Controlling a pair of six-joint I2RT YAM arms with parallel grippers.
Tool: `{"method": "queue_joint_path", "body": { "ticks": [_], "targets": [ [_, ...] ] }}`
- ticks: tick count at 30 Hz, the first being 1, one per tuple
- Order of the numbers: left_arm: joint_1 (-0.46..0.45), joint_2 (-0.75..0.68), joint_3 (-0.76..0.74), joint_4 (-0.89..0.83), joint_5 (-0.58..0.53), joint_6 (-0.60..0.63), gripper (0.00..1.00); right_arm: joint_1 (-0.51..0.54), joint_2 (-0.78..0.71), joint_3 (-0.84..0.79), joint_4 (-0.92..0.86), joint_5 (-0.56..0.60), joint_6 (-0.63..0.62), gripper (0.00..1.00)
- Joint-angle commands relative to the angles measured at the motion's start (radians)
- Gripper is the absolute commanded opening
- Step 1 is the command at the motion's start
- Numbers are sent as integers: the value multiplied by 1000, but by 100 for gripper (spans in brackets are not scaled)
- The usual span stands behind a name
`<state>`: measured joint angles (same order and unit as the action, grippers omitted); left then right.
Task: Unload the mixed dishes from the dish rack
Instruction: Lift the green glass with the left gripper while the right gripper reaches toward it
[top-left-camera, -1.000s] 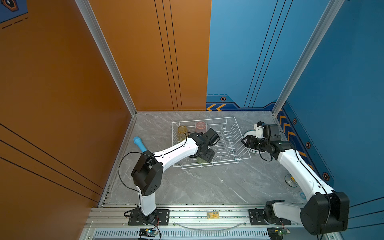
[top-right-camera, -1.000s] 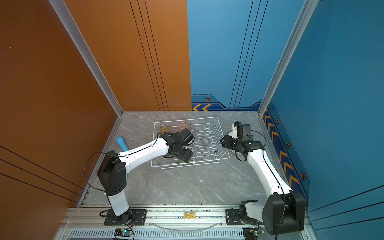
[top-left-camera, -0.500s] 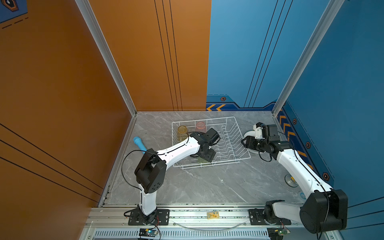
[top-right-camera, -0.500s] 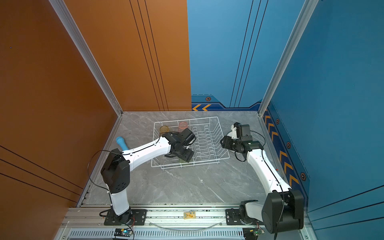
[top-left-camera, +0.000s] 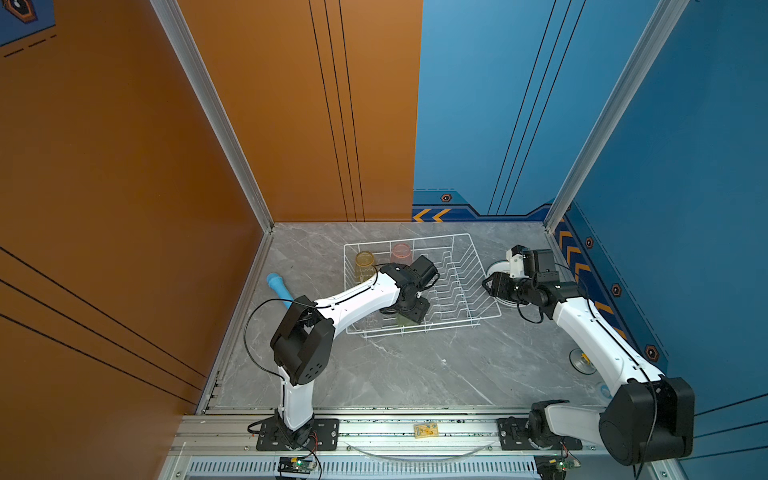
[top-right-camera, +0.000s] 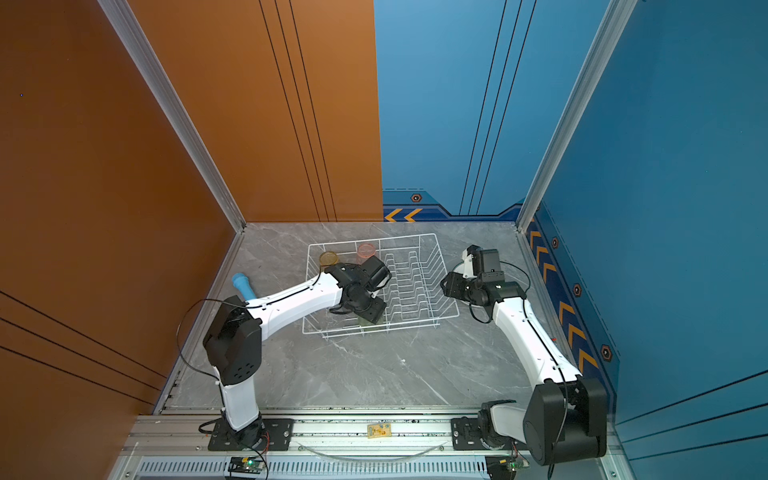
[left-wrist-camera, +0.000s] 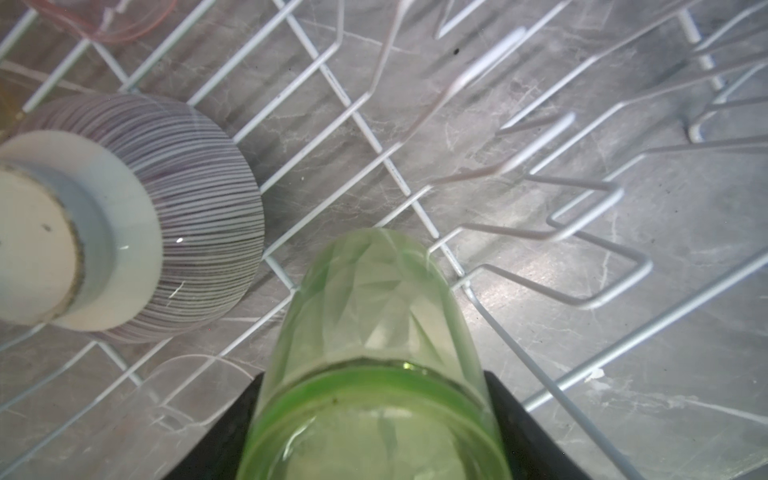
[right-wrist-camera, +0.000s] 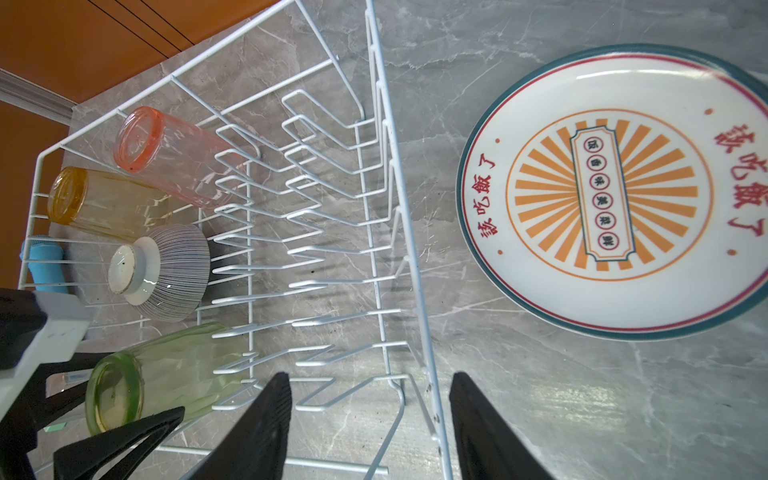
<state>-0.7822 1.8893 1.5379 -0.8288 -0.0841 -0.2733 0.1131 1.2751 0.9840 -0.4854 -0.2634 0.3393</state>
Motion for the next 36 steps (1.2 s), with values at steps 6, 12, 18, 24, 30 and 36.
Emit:
{"method": "queue_joint_path", "body": {
  "ticks": [6,12,18,24,30,36],
  "targets": [
    [20,13,2,-33,55,17,47,5,9,-17,20,15,-10,60],
    [30,-20,2,-31,58,22,45,5,4,-21,26,-13,-8,60],
    [54,-50,-1,-32,94,33,45,-2,-8,-37,69,-110,4,60],
    [79,-99,-16,-30,118,42,44,-12,-32,-69,146,-257,31,59],
    [112,-154,-16,-14,183,54,41,-12,-58,-114,261,-444,85,55],
    [137,-217,-18,35,284,54,41,0,-89,-207,469,-633,217,48]
  ]
}}
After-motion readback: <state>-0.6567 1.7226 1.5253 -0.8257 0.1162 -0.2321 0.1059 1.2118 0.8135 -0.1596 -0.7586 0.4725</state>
